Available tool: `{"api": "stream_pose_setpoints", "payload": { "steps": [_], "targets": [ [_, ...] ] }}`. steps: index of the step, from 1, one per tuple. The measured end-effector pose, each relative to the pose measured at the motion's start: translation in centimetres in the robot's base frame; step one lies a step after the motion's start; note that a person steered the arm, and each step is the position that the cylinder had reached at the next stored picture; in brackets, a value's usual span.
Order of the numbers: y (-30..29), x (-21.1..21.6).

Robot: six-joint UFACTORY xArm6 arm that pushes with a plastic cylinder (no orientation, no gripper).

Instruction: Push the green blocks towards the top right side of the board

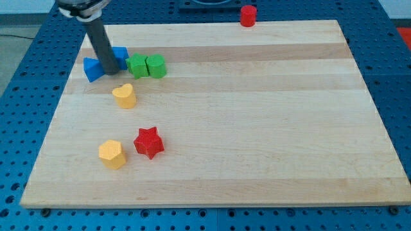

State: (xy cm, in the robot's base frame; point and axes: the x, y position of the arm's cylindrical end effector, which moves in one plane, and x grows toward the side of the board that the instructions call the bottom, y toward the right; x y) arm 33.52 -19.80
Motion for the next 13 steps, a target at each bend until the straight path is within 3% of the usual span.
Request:
{"api": "stream_pose_setpoints", "payload": {
  "steps": [1, 4, 6, 7, 8, 9, 12, 13],
  "targets": [
    [7.0, -0.7],
    [14.2, 6.2],
    [23.1, -1.8],
    [24.7, -3.7],
    [19.9, -3.5],
    [23.7, -6.7],
    [36.2, -9.8],
    [34.6, -2.3]
  ]
}}
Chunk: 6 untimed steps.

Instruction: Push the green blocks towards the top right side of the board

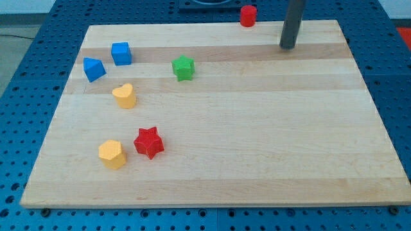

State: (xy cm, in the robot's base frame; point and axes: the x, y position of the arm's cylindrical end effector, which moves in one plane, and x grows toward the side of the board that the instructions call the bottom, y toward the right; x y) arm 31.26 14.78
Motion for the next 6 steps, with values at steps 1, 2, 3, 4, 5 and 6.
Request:
{"api": "stream_pose_setpoints", "payload": {
  "steps": [1, 2, 3, 4, 5, 6],
  "targets": [
    [-11.1, 5.1],
    [-19.4, 8.1],
    [-25.3, 7.1],
    [-20.4, 3.5],
    [-16.2, 0.4],
    [-13.2, -1.6]
  ]
}}
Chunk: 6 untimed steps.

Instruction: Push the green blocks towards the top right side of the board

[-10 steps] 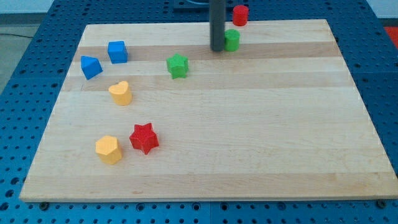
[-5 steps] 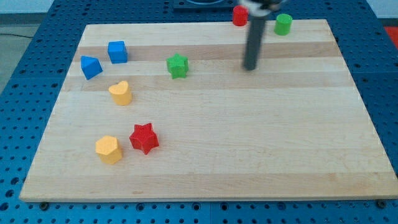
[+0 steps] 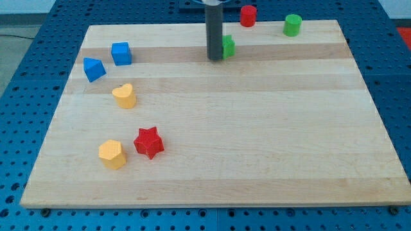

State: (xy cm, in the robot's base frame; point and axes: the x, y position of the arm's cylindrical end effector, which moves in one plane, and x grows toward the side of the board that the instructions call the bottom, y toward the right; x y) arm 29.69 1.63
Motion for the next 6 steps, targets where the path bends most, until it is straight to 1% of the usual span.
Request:
{"api": "stream_pose_setpoints", "payload": {
  "steps": [1, 2, 3, 4, 6],
  "targets": [
    [2.1, -0.3],
    [0.2, -2.0],
    [0.3, -3.9],
    [2.6, -4.3],
    [1.5, -6.9]
  ]
}}
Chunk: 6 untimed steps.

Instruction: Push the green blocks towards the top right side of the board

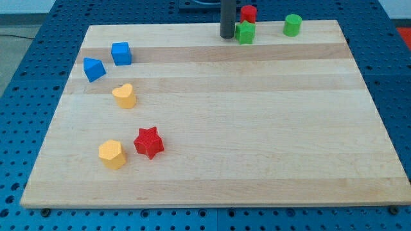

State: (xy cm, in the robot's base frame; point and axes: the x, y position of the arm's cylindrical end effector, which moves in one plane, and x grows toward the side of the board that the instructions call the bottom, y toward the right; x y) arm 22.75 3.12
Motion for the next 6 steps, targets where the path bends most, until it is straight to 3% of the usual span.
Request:
{"api": "stream_pose_setpoints", "payload": {
  "steps": [1, 2, 3, 6],
  "targets": [
    [2.4, -0.5],
    [6.3, 1.3],
    [6.4, 4.9],
    [13.2, 4.6]
  ]
}}
